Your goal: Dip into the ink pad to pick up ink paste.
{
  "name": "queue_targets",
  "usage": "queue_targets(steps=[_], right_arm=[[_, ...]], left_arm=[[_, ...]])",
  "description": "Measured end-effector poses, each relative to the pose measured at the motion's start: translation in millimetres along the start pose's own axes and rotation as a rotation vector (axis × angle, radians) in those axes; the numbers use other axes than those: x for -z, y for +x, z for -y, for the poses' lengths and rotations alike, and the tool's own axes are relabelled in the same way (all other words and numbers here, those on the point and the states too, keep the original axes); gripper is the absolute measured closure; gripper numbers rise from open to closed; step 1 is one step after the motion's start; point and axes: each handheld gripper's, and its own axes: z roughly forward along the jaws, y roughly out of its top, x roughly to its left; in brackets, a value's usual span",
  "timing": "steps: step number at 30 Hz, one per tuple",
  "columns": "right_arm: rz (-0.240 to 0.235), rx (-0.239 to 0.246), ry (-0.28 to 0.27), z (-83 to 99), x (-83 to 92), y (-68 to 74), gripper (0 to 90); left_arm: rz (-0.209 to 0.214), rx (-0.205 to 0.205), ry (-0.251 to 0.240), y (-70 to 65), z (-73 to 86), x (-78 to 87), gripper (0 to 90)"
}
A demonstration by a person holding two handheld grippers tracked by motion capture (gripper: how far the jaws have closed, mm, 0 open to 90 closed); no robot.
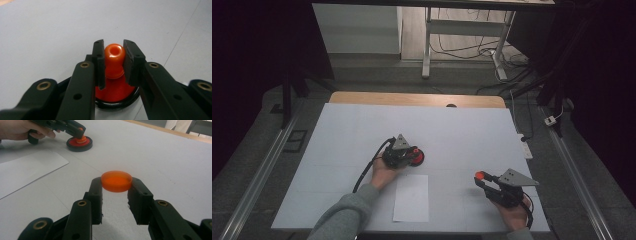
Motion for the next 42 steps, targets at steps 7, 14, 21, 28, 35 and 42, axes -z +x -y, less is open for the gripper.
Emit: queue_targets(steps=[7,14,21,28,35,42], right_arm=[[-0.003,0.001,-0.001,-0.1,-0.2,0.5,64.5],[-0.002,0.002,-0.001,-0.3,0.0,0.7,64.5],[-0.003,0.001,-0.003,-0.5,0.1,0.2,64.5],[-0.002,0.002,-0.005,-0.6,0.4,0.2,64.5],[-0.003,0.004,-0.009,-0.9,0.7,-0.2,64.4],[0.001,0.007,-0.005,-1.1,0.2,0.6,64.4]], left_arm=[[-0.003,0.002,-0.007,-0.6,0.9,-0.2,72.8],[-0.004,0.001,-0.010,-0.8,1.2,-0.2,72.8],[-0.005,0.002,-0.012,-0.8,1.0,-0.2,72.5],[-0.003,0.009,-0.012,-0.3,0.8,-0.1,72.5],[0.025,0.058,-0.095,2.3,-9.1,16.7,72.4],[0.059,0.078,-0.121,3.4,-16.5,29.7,72.3]])
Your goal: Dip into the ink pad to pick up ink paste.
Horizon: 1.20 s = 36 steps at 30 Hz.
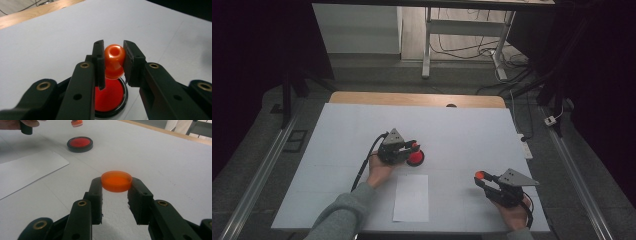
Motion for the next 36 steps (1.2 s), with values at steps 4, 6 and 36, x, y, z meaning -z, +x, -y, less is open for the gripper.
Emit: queue_targets(steps=[4,6,36], right_arm=[[-0.003,-0.002,-0.003,-0.1,0.3,-0.9,64.5],[-0.002,-0.002,-0.003,0.1,0.1,-1.3,64.5],[-0.005,-0.001,0.002,0.6,-1.3,-1.3,64.5]], left_arm=[[0.023,0.018,0.004,4.0,-0.9,4.7,72.3],[0.032,0.029,0.005,5.6,-1.5,7.6,72.3],[0.148,0.020,-0.002,0.1,-12.7,37.6,72.1]])
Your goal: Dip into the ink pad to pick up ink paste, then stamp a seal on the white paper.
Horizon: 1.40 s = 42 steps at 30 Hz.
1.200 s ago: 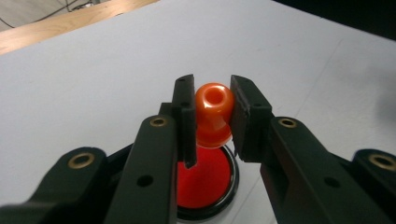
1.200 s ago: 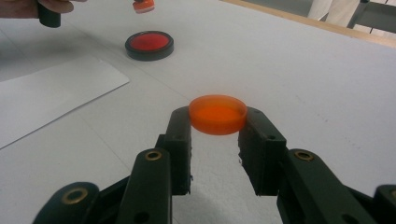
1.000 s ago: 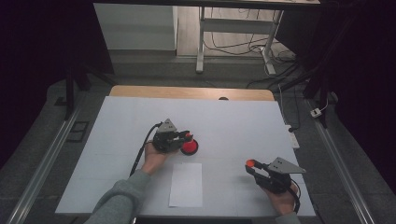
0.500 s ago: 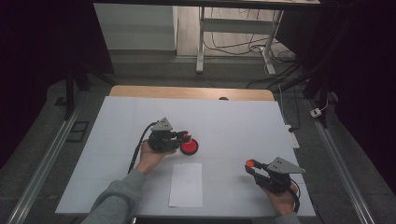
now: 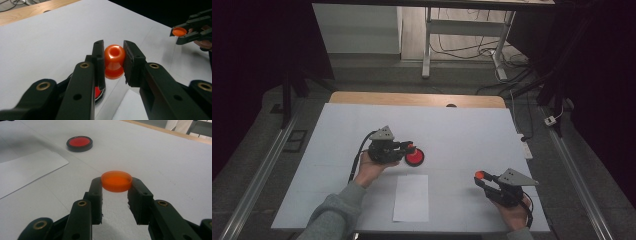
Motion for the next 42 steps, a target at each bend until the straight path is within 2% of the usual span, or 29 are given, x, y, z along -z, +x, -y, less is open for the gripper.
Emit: queue_targets(steps=[13,31,42], right_arm=[[0.000,-0.001,0.002,0.1,-0.7,0.0,64.5],[-0.005,0.000,0.002,0.0,-1.7,0.5,64.4],[-0.006,-0.002,0.005,0.4,-2.1,0.8,64.5]], left_arm=[[0.059,-0.030,0.016,-12.4,-3.5,9.9,72.1],[0.092,-0.055,0.030,-19.7,-3.8,14.1,72.1],[0.109,-0.065,0.060,-22.5,0.1,12.2,72.1]])
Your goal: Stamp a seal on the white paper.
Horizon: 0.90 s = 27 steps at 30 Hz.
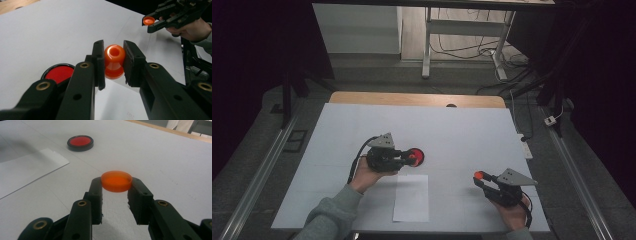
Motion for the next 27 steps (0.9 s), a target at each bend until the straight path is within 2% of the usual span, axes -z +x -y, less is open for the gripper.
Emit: queue_targets(steps=[10,27], right_arm=[[0.003,0.000,0.002,0.3,0.2,-0.8,64.4],[0.004,0.001,0.003,0.6,0.2,-1.1,64.4]], left_arm=[[0.012,0.004,0.024,-2.1,2.3,-4.9,72.0],[0.039,-0.013,0.053,-13.3,7.6,-13.8,72.1]])
